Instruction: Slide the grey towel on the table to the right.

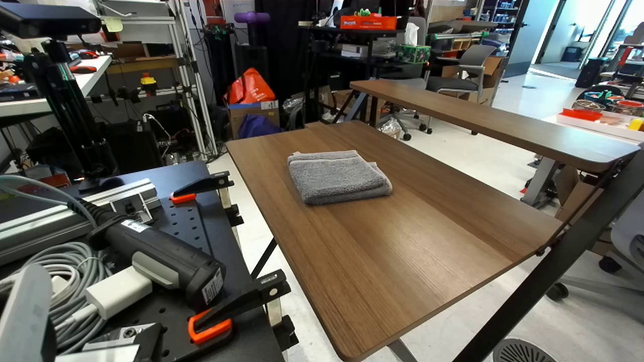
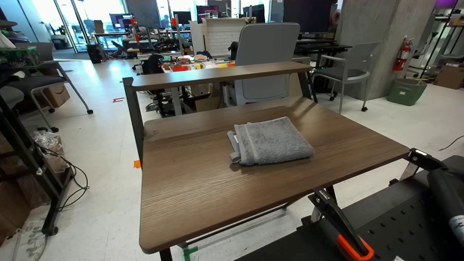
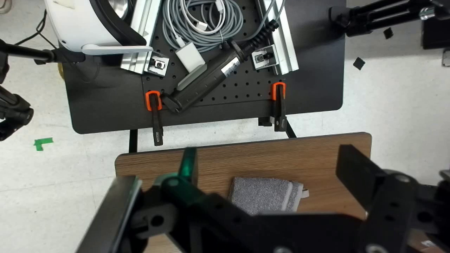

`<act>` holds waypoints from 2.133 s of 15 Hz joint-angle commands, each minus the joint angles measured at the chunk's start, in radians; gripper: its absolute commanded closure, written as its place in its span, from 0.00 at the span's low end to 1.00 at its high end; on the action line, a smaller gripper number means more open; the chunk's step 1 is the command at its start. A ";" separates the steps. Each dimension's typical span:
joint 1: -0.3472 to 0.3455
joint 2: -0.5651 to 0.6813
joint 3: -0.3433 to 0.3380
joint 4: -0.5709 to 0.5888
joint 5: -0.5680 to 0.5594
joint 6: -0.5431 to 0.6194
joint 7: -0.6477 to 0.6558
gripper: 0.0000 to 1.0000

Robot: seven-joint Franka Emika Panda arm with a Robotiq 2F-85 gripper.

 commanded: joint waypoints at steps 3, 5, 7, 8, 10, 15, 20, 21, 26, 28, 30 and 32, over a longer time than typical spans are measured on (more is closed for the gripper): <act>-0.021 0.004 0.016 0.002 0.009 -0.002 -0.011 0.00; -0.021 0.004 0.016 0.002 0.009 -0.002 -0.011 0.00; -0.021 0.004 0.016 0.002 0.009 -0.002 -0.011 0.00; -0.021 0.004 0.016 0.002 0.009 -0.002 -0.011 0.00; -0.021 0.004 0.016 0.002 0.009 -0.002 -0.011 0.00; -0.021 0.004 0.016 0.002 0.009 -0.002 -0.011 0.00; -0.021 0.067 0.022 0.021 0.036 0.041 0.037 0.00; -0.017 0.105 0.024 0.034 0.053 0.071 0.058 0.00; 0.007 0.352 0.087 0.113 0.122 0.255 0.161 0.00; 0.011 0.444 0.123 0.143 0.126 0.318 0.203 0.00; 0.012 0.529 0.157 0.169 0.119 0.391 0.260 0.00; 0.013 0.612 0.182 0.200 0.104 0.450 0.314 0.00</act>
